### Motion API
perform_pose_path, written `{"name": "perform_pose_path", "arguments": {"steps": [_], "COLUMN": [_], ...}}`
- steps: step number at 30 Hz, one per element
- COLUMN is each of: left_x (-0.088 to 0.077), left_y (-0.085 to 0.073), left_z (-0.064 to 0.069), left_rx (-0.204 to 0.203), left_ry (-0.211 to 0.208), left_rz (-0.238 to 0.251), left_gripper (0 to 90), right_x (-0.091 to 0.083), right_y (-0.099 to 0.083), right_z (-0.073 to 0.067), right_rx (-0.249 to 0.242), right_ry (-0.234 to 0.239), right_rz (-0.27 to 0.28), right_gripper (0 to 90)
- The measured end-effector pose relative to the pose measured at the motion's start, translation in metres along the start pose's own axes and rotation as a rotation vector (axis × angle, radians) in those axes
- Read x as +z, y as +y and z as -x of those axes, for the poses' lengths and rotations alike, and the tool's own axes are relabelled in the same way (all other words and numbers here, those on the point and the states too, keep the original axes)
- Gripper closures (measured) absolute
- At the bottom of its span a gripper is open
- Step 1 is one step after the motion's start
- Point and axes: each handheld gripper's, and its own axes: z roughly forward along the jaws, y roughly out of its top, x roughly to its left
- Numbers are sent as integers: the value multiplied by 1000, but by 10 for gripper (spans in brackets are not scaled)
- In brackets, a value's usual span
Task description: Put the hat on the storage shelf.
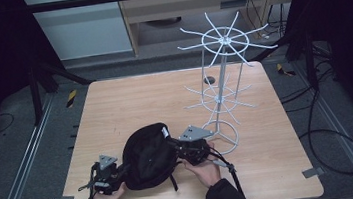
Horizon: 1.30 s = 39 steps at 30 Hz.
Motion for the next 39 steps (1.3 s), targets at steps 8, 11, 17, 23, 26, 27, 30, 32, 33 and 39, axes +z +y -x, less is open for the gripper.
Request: {"name": "perform_pose_path", "arguments": {"steps": [8, 11, 17, 23, 26, 27, 30, 32, 33, 39], "left_x": [14, 23, 32, 26, 21, 19, 11, 6, 4, 6], "left_y": [11, 16, 17, 17, 15, 15, 12, 10, 9, 6], "left_z": [0, 3, 10, 6, 3, 2, -2, -2, -3, 0], "left_rx": [6, 18, 39, 32, 33, 30, 15, 13, 12, 11], "left_ry": [-3, -23, -58, -112, -134, -138, -166, -178, -187, -199], "left_rz": [60, 81, 79, 51, 53, 57, 62, 56, 50, -8], "left_gripper": [778, 776, 742, 706, 660, 638, 607, 593, 590, 640], "right_x": [-7, -11, -19, -21, -21, -21, -21, -21, -21, -22], "right_y": [17, 21, 19, 15, 14, 14, 15, 15, 16, 21], "right_z": [-6, -5, 3, 4, 4, 4, 5, 5, 4, -1], "right_rx": [-71, -96, -101, -111, -108, -107, -106, -109, -112, -140], "right_ry": [7, -4, -30, -64, -83, -88, -99, -106, -106, -105], "right_rz": [48, 66, 64, 66, 62, 61, 60, 65, 66, 91], "right_gripper": [840, 840, 840, 843, 844, 844, 845, 845, 845, 845]}}
